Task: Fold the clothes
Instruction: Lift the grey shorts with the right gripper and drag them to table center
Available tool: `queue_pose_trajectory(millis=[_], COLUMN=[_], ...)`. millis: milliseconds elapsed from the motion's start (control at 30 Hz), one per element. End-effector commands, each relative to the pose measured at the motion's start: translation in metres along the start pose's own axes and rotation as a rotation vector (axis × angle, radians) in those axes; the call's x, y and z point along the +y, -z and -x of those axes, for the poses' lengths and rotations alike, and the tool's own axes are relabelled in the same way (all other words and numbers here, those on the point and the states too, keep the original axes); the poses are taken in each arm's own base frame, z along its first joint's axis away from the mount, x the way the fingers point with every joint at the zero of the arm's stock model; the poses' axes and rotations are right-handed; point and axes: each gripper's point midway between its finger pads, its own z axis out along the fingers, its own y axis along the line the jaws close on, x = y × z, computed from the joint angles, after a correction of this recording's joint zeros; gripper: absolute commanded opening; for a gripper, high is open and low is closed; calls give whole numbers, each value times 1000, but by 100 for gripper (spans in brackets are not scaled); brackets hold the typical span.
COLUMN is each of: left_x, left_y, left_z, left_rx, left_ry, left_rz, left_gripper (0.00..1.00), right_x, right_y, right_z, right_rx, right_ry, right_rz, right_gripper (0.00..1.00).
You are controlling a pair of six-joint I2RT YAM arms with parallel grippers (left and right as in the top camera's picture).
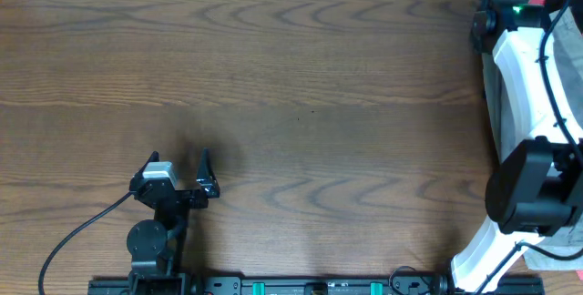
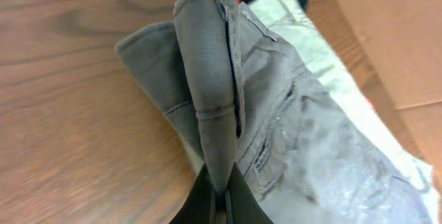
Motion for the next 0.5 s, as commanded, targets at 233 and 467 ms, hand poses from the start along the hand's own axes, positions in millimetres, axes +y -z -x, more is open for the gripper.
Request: queue_pose_trajectory(millis=[233,467], left_x=[4,4], left_y=[-2,-2], left_z=[-15,-15], left_rx=[37,37], left_ry=[-4,-4], left_rz=[9,9], left_gripper=[98,98], right_x=[152,248], right_y=[126,204], right_z=[-5,-61], right_rx=[-64,-74], right_ry=[165,367], right_rz=[693,883], right_gripper=[1,1])
